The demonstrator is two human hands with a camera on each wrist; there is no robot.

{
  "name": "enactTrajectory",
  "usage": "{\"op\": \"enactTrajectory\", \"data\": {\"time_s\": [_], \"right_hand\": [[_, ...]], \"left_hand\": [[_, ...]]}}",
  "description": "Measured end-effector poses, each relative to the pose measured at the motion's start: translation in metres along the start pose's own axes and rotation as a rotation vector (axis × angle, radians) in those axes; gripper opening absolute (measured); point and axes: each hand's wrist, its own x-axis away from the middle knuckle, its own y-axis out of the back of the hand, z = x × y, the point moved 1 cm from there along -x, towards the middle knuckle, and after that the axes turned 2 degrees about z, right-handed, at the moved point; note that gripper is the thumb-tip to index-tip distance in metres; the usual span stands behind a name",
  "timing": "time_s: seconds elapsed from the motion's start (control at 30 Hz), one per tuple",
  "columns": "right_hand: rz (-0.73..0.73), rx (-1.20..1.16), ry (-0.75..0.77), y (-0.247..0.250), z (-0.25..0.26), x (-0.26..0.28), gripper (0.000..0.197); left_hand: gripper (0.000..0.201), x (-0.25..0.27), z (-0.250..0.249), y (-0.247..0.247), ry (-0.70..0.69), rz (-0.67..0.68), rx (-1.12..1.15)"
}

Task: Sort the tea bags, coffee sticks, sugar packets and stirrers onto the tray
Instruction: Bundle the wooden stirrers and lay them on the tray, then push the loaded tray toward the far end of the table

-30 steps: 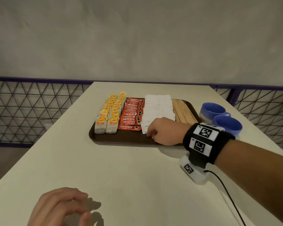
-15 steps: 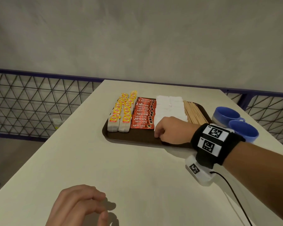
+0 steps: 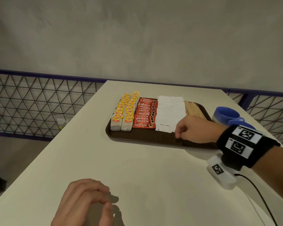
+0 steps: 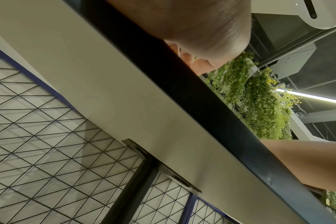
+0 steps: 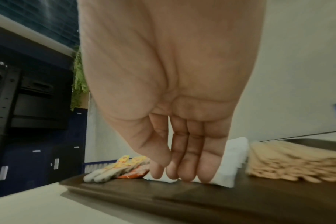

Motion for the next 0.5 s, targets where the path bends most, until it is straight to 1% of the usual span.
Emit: {"op": "enactTrajectory", "data": {"time_s": [0.07,0.13,0.17,0.27,0.3,0.33,0.43,0.5], "right_hand": [[0.053,-0.021,-0.055,0.000,-0.012,0.008,0.023],[0.054,-0.092,-0.101,0.002,-0.016,0.009,0.026],[0.045,-0.131,-0.112,0.004,-0.016,0.009,0.027],[-0.005,-0.238,-0.139,0.016,-0.017,0.017,0.027],[-0.048,-0.297,-0.159,0.022,-0.021,0.026,0.024],[-0.107,-0.362,-0.178,0.027,-0.026,0.040,0.021],[-0.332,-0.607,-0.253,0.034,-0.050,0.094,0.011],[-0.419,-0.701,-0.327,0.027,-0.063,0.126,0.009]], "left_hand": [[0.016,-0.001,-0.005,-0.002,0.078,-0.011,0.019],[0.012,-0.009,-0.014,0.001,0.176,0.021,0.103],[0.009,-0.017,-0.019,0.005,0.213,0.066,0.141],[0.009,-0.052,-0.025,0.022,0.235,0.229,0.170],[0.008,-0.068,-0.023,0.026,0.291,0.258,0.188],[0.005,-0.085,-0.018,0.027,0.395,0.270,0.221],[0.008,-0.136,0.019,0.022,0.814,0.319,0.322],[0.012,-0.161,0.050,0.014,0.969,0.386,0.293]]}}
